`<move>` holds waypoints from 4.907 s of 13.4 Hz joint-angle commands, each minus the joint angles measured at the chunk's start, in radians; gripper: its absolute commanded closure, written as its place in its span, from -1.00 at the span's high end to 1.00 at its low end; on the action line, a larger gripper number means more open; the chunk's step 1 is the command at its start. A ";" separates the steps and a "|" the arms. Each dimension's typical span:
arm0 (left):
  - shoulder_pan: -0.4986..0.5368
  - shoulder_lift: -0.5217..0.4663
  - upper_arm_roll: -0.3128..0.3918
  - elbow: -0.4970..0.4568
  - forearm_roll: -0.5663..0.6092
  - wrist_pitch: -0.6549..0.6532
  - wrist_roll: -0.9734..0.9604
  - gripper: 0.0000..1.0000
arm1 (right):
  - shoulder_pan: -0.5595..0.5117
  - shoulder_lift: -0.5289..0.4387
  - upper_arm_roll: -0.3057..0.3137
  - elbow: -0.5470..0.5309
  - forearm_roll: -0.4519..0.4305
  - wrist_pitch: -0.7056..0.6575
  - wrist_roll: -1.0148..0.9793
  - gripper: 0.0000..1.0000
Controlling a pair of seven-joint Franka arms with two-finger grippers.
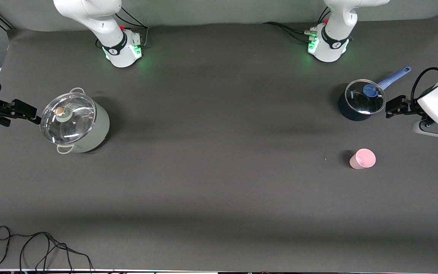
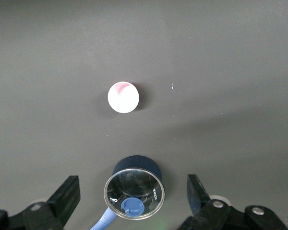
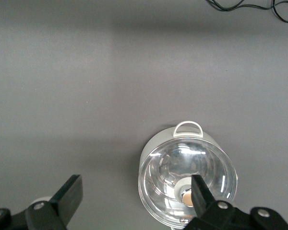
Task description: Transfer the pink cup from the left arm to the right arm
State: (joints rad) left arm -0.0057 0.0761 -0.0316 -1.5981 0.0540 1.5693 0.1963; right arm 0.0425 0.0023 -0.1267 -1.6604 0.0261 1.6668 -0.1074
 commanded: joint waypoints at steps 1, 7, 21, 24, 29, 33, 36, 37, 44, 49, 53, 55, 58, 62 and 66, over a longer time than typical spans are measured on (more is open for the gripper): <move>0.001 -0.033 -0.001 -0.032 0.000 0.017 -0.014 0.98 | 0.008 -0.007 -0.004 -0.001 -0.012 -0.004 -0.009 1.00; 0.001 -0.033 0.001 -0.032 0.000 0.018 -0.014 0.98 | 0.007 -0.002 -0.004 0.004 -0.012 -0.002 -0.008 1.00; 0.004 -0.025 0.005 -0.013 0.012 -0.008 -0.005 0.99 | 0.007 0.001 -0.005 0.005 -0.012 0.008 -0.008 1.00; 0.071 -0.015 0.025 -0.013 -0.002 -0.006 0.283 0.96 | 0.005 0.001 -0.008 0.007 -0.008 0.011 0.003 1.00; 0.254 0.027 0.025 -0.009 -0.153 0.047 0.849 0.96 | 0.007 0.001 -0.008 0.005 -0.008 0.011 0.003 1.00; 0.418 0.111 0.025 0.007 -0.368 0.054 1.295 0.96 | 0.007 -0.001 -0.007 0.007 -0.006 0.011 0.005 1.00; 0.542 0.224 0.025 0.056 -0.546 0.008 1.598 0.96 | 0.007 -0.001 -0.007 0.007 -0.006 0.011 0.005 1.00; 0.568 0.276 0.024 0.091 -0.592 -0.021 1.673 0.96 | 0.005 -0.001 -0.008 0.007 -0.006 0.013 0.005 1.00; 0.684 0.683 0.016 0.280 -0.868 -0.264 1.997 0.96 | 0.004 -0.002 -0.010 0.005 -0.002 0.036 0.006 1.00; 0.682 0.829 0.013 0.282 -0.991 -0.275 2.228 0.97 | 0.007 -0.007 -0.008 0.005 -0.009 0.028 0.003 1.00; 0.682 0.925 0.005 0.282 -1.045 -0.273 2.344 0.97 | 0.007 -0.007 -0.008 0.005 -0.008 0.027 0.003 1.00; 0.684 0.953 0.005 0.282 -1.063 -0.276 2.381 0.98 | 0.005 -0.007 -0.008 0.005 -0.008 0.027 0.003 1.00; 0.684 0.984 0.004 0.280 -1.069 -0.284 2.405 0.98 | 0.005 -0.007 -0.008 0.005 -0.009 0.025 -0.001 1.00; 0.687 1.027 -0.011 0.280 -1.091 -0.281 2.448 0.98 | 0.005 -0.010 -0.010 0.005 -0.008 0.022 -0.008 1.00; 0.687 1.051 -0.039 0.279 -1.091 -0.282 2.448 0.98 | 0.005 -0.051 -0.011 0.004 -0.009 -0.039 -0.009 1.00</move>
State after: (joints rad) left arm 0.6716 1.0987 -0.0534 -1.3481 -1.0240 1.3106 2.6283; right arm 0.0422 -0.0115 -0.1326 -1.6575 0.0251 1.6595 -0.1071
